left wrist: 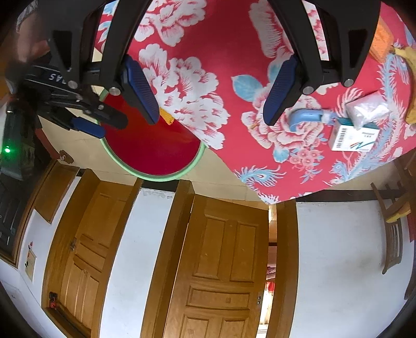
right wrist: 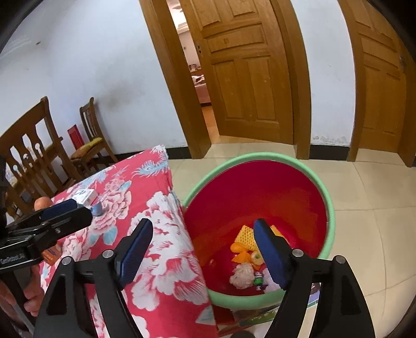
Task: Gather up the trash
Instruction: 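Move both open tools back toward the table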
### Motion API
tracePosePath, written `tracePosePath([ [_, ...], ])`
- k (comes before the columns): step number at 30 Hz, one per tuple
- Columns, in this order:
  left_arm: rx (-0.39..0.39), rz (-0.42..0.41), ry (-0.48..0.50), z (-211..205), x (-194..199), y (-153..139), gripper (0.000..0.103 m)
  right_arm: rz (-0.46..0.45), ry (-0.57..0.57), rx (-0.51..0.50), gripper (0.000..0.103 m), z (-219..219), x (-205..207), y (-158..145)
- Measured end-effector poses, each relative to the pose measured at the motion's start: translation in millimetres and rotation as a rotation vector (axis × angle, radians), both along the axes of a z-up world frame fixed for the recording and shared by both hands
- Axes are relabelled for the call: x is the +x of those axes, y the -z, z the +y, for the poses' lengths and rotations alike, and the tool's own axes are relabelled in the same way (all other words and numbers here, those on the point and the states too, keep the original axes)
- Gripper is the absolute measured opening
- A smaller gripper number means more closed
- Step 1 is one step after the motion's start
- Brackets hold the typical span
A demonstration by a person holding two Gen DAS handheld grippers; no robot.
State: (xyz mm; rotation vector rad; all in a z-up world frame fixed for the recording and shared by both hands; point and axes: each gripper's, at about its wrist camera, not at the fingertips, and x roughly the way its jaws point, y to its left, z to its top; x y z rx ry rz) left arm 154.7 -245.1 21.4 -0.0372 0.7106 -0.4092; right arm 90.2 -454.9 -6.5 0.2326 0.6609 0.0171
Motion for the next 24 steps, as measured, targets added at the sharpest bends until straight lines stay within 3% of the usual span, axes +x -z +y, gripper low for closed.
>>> tracePosePath([
  [5, 0.000, -0.015, -0.010, 18, -2, -7, 0.085, 0.026, -0.047, 0.007, 0.088, 18, 9, 3],
  [7, -0.018, -0.028, 0.001, 26, -4, -10, 0.095, 0.025, -0.059, -0.005, 0.103, 28, 12, 2],
  [11, -0.009, -0.074, -0.033, 47, -9, -20, 0.100, 0.017, -0.086, -0.007, 0.103, 45, 21, -2],
  [20, -0.050, -0.042, -0.080, 114, -16, -22, 0.101, 0.016, -0.194, 0.012, 0.103, 100, 44, -3],
  [24, 0.010, -0.020, -0.142, 138, -23, -8, 0.101, 0.016, -0.257, 0.020, 0.103, 133, 52, -2],
])
